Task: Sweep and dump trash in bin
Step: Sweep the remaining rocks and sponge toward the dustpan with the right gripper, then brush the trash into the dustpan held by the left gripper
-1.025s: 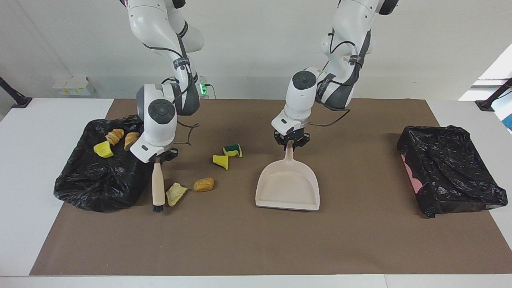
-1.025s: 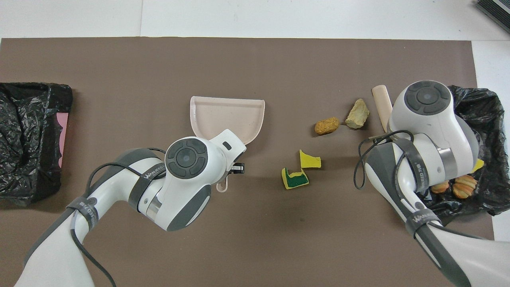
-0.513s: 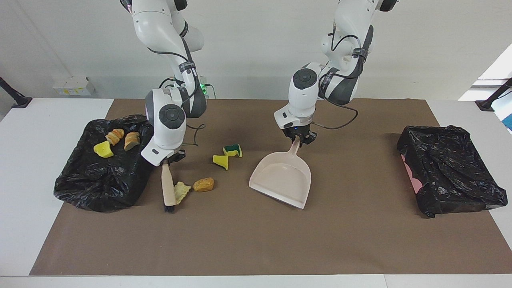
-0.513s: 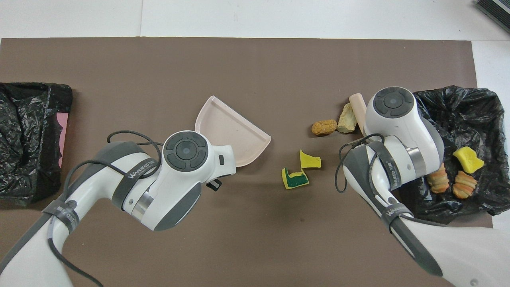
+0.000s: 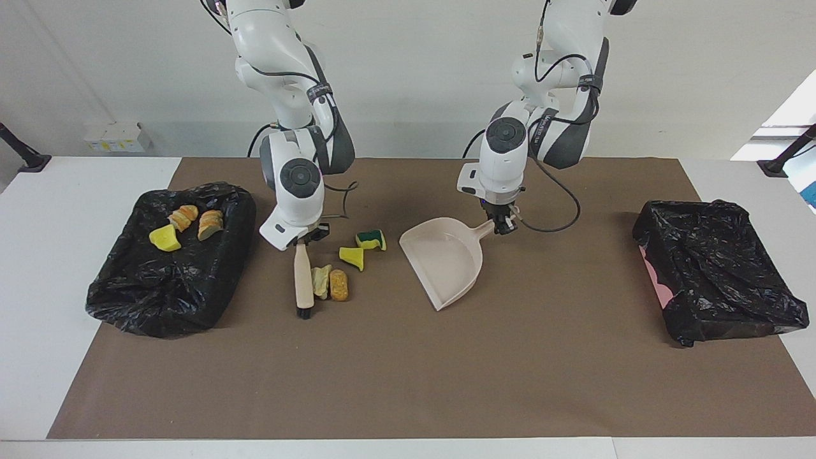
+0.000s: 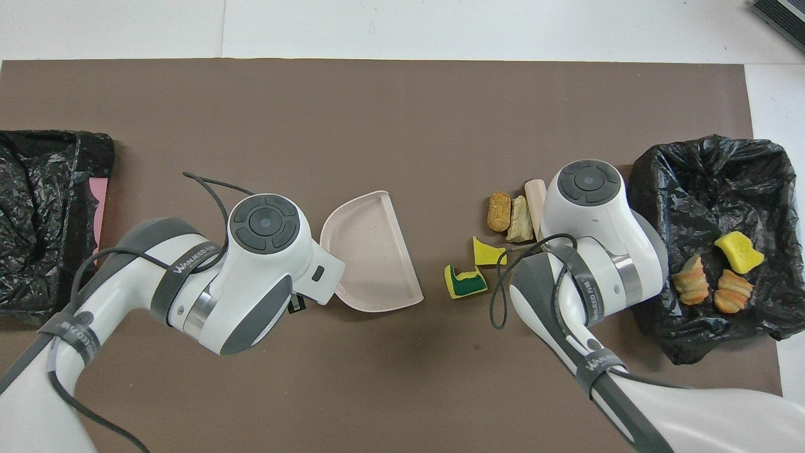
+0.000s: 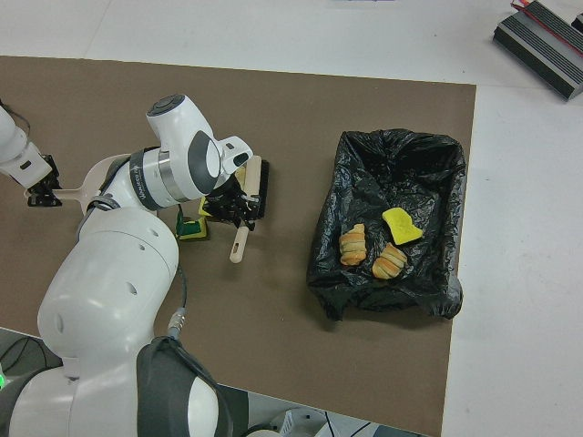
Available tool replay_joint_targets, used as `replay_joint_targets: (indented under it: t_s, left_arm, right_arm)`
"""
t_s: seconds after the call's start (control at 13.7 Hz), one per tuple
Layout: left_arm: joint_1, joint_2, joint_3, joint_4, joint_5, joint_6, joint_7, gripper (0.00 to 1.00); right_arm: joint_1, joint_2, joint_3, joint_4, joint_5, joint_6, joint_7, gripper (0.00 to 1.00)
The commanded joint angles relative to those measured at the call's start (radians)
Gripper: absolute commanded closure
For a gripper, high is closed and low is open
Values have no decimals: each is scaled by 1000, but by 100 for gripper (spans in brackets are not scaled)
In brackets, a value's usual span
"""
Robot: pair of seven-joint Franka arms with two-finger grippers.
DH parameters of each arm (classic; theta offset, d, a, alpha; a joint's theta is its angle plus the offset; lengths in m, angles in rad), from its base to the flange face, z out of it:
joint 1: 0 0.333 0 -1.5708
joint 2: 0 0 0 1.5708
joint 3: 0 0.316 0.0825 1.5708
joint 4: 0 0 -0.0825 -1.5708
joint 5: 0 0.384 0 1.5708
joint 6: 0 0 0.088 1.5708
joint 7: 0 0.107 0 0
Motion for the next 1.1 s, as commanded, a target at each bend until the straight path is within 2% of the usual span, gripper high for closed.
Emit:
replay_joint_targets:
  t_s: [0.0,0.29,0.59,0.66,0.88,1.03]
  left_arm:
    - [10,-79,-4,-96,14,20,67,100]
    - [9,-79,-4,-138,12,81,47,100]
    - [10,-86,-4,-147,12,72,-65,100]
    - [10,-87,-3,-152,12,74,-80,100]
    - [11,-89,-3,-153,12,74,-129,100]
    - [16,-89,-3,-153,12,77,-129,100]
  right_arm:
    - [52,-23,8,-34,58,40,64,100]
    - [150,14,9,21,176,80,81,100]
    - [253,31,9,61,266,90,54,100]
    - [264,31,17,63,289,88,13,100]
    - [266,22,31,63,464,65,-170,100]
    - [269,16,58,87,519,36,-179,100]
